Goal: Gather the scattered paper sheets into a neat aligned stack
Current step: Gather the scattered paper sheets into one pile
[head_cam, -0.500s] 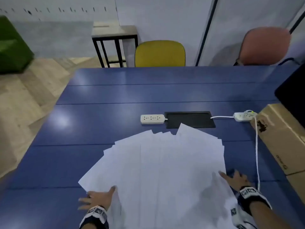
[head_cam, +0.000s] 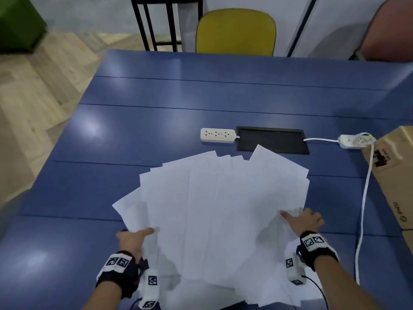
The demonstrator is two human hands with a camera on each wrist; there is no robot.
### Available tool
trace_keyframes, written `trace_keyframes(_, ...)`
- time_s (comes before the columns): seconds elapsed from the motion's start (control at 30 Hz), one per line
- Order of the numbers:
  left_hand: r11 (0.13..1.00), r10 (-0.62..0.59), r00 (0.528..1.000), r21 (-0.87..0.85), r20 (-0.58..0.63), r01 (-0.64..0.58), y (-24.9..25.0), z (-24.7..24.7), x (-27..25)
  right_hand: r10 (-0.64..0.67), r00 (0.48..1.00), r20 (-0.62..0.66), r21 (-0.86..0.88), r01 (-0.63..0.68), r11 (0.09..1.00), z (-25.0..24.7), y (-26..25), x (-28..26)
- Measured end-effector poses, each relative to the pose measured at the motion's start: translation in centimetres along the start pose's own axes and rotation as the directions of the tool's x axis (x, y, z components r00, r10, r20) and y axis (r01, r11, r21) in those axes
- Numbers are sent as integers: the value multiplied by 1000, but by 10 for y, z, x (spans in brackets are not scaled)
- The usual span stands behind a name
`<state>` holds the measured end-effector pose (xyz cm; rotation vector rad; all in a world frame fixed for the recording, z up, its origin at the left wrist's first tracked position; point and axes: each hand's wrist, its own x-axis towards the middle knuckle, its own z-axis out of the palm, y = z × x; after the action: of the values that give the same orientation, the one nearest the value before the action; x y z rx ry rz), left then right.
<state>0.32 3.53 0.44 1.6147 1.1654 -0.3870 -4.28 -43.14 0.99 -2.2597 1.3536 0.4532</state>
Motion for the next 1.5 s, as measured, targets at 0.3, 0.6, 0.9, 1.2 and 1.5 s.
trace_keyframes(0.3,988,139,912,3,385,-152,29,23,-33,-98,994,54,292,78,953,15,-18,1)
trace_keyframes(0.6,982,139,846,37,515,-184,37,38,-52,-57,973,222,440,-48,897,43,-16,-4)
trace_keyframes(0.9,976,47,819,-200,571,84,45,17,-58,-24,966,256,464,-102,880,33,2,4)
trace_keyframes(1.2,998,-63,813,48,579,43,30,-3,-48,-40,975,220,471,-70,879,21,-13,5)
trace_keyframes(1.5,958,-36,866,-228,499,172,29,-3,-32,-72,966,249,551,-80,831,14,-29,3)
